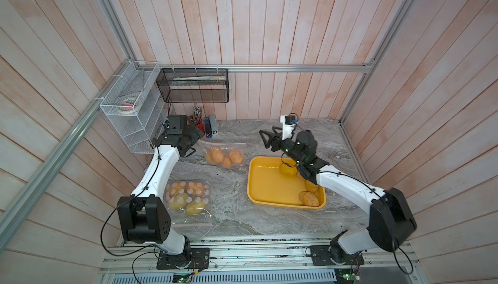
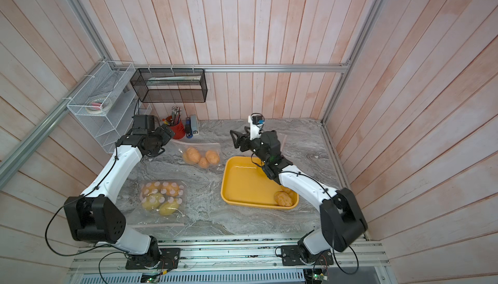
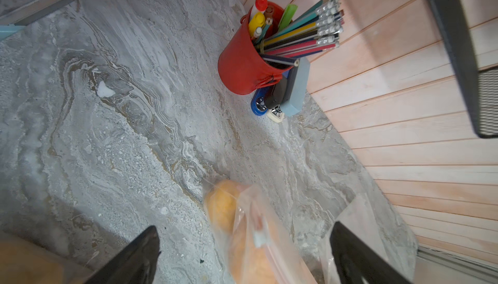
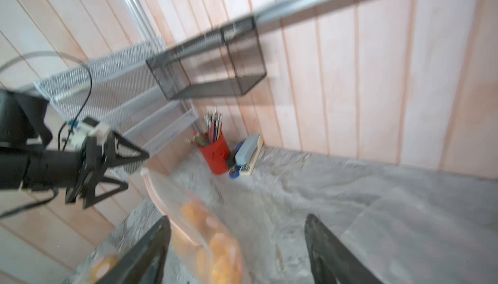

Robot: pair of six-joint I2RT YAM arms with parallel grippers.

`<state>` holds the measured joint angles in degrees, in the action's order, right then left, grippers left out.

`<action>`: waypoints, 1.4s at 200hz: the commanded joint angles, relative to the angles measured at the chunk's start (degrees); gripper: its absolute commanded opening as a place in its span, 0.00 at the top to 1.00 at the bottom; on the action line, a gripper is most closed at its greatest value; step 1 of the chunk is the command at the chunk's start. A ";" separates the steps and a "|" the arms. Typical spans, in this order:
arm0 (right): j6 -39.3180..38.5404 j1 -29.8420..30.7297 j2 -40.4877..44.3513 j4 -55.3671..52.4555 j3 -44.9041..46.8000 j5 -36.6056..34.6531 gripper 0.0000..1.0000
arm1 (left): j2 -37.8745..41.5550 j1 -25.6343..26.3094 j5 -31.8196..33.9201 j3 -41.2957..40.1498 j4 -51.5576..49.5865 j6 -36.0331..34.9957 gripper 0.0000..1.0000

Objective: Put the potatoes into a zipper bag and zip it
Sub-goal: Place the zipper food storage bag at the center of the board, then pick up the zipper food storage bag at the center of the board.

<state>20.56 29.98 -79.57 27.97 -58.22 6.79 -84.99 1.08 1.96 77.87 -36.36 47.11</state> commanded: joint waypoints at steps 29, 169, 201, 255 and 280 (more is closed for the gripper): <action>6.96 -16.21 9.76 -14.31 -1.46 -1.12 0.02 | 10.85 2.16 0.53 -8.23 11.15 -1.02 0.00; 2.03 -34.24 -31.72 -36.70 -19.98 19.42 0.09 | 10.40 15.18 3.42 -13.22 17.11 -5.89 0.00; 2.93 -34.21 -36.92 -37.98 -23.59 23.26 0.09 | 8.77 15.18 3.40 -12.57 16.69 -6.11 0.00; 3.17 -34.03 -48.22 -42.39 -32.35 29.22 0.10 | 8.96 15.18 4.04 -12.68 16.62 -6.24 0.00; 3.39 -33.24 -51.85 -44.01 -36.31 31.33 0.13 | 9.71 15.18 4.63 -12.79 16.45 -6.33 0.00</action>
<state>23.62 -4.14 -127.96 -11.35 -91.26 34.79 -76.36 16.10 5.02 63.96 -20.14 41.74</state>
